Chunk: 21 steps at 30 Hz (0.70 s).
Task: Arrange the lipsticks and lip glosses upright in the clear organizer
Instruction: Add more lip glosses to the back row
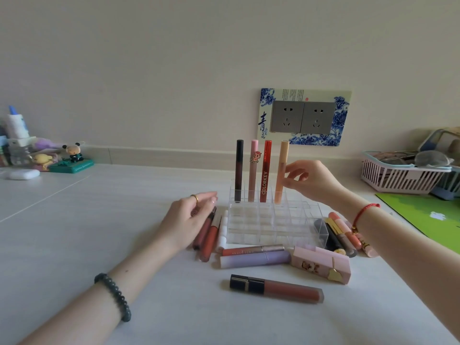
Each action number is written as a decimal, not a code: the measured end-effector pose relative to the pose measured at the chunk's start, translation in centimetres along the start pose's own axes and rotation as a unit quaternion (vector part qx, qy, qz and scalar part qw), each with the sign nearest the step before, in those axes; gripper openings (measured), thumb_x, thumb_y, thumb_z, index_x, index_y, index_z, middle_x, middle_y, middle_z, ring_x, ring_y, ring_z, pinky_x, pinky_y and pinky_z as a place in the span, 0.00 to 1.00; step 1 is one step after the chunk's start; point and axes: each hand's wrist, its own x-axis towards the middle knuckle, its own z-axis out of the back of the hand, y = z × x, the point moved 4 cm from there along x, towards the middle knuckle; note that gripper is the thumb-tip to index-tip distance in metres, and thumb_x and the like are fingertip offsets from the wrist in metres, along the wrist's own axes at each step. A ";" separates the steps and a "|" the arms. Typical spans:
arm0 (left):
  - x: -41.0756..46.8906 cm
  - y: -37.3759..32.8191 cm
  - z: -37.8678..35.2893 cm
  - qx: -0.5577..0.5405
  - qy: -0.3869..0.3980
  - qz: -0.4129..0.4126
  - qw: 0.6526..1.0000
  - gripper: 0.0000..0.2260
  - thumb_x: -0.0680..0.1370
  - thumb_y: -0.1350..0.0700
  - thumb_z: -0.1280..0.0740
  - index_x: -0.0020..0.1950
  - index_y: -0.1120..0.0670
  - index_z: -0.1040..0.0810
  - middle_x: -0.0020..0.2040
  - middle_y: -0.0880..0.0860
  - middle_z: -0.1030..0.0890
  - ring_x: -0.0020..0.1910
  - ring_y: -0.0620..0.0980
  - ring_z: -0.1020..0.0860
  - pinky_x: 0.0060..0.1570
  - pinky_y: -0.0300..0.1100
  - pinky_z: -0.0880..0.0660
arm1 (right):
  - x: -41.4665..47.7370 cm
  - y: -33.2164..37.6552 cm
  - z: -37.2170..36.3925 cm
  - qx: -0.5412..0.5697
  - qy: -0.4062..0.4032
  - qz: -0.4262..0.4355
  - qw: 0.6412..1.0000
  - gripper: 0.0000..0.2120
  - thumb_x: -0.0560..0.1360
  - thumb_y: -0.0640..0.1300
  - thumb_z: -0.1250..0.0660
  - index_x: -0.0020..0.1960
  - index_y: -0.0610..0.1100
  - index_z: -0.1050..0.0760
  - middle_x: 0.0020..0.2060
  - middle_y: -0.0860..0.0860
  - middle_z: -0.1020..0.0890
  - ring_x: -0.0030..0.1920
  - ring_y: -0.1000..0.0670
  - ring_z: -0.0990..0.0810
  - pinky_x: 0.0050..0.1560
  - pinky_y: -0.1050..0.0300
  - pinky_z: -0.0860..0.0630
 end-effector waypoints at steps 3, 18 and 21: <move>0.3 0.0 1.6 -0.029 -0.048 0.020 0.998 0.13 0.79 0.53 0.41 0.60 0.54 0.23 0.56 0.47 0.20 0.57 0.42 0.24 0.59 0.37 0.32 | -0.9 0.0 1.1 -0.004 -0.018 -0.006 1.000 0.15 0.69 0.43 0.30 0.55 0.41 0.24 0.42 0.51 0.22 0.37 0.59 0.27 0.38 0.67 0.31; 0.2 3.0 5.8 0.060 -0.105 0.127 0.984 0.12 0.76 0.56 0.35 0.58 0.57 0.22 0.57 0.55 0.19 0.50 0.45 0.25 0.53 0.35 0.35 | -11.0 2.2 2.3 0.002 0.014 0.056 0.998 0.08 0.67 0.44 0.29 0.43 0.55 0.24 0.32 0.57 0.23 0.33 0.59 0.25 0.36 0.69 0.27; -0.4 3.6 5.7 0.106 -0.075 0.154 0.980 0.13 0.74 0.56 0.32 0.57 0.58 0.22 0.54 0.56 0.18 0.45 0.46 0.24 0.51 0.36 0.33 | -12.5 3.3 1.2 -0.039 0.051 0.091 0.994 0.08 0.68 0.49 0.31 0.43 0.61 0.27 0.34 0.59 0.23 0.37 0.59 0.25 0.40 0.69 0.28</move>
